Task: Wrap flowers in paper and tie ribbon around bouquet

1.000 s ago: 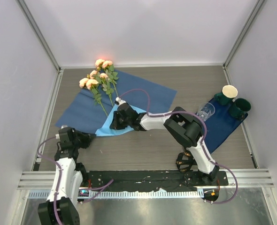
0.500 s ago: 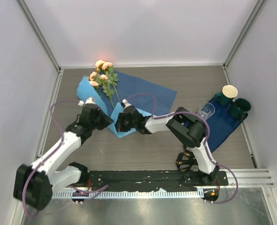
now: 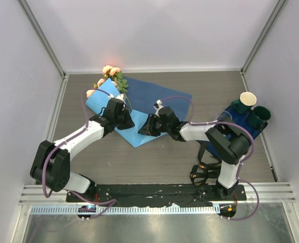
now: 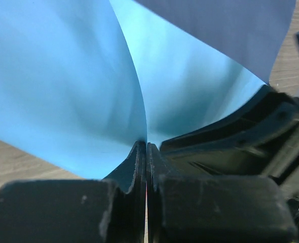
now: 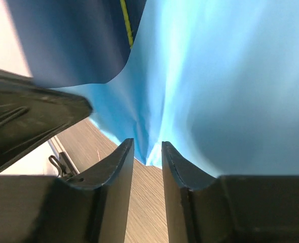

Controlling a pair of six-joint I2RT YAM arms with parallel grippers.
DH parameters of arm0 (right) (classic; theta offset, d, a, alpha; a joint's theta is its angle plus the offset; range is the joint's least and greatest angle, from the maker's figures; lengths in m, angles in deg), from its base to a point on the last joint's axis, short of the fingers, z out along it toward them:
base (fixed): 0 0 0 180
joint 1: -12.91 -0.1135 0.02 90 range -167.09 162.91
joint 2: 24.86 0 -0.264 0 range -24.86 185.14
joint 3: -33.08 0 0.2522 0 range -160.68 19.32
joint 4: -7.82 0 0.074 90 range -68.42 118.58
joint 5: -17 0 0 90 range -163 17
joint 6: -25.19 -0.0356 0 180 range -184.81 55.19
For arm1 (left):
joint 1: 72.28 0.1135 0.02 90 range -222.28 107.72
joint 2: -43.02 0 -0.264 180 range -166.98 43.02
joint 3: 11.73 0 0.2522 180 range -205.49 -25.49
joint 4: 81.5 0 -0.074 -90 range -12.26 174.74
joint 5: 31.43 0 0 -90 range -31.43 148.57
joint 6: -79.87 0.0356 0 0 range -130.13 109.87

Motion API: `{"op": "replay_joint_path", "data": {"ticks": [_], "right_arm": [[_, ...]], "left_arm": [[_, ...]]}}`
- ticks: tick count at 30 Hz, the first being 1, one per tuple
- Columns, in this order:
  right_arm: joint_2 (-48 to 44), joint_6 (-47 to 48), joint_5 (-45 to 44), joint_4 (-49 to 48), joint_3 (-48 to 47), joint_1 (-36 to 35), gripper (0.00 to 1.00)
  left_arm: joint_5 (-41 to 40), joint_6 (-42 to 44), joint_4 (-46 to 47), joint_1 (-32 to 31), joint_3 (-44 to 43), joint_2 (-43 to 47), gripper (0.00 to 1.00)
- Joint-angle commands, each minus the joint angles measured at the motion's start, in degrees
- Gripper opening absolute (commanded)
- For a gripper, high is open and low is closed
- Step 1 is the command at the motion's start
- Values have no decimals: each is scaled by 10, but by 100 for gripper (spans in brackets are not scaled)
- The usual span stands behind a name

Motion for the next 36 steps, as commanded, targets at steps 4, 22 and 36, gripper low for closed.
{"op": "replay_joint_path", "data": {"ticks": [4, 22, 36], "right_arm": [[-109, 97, 8, 35, 35, 60, 43], [71, 107, 105, -17, -177, 131, 63], [136, 99, 91, 6, -244, 104, 3]], "left_arm": [[56, 65, 24, -32, -84, -105, 0], [35, 89, 24, -59, -105, -157, 0], [38, 92, 4, -57, -132, -167, 0]]}}
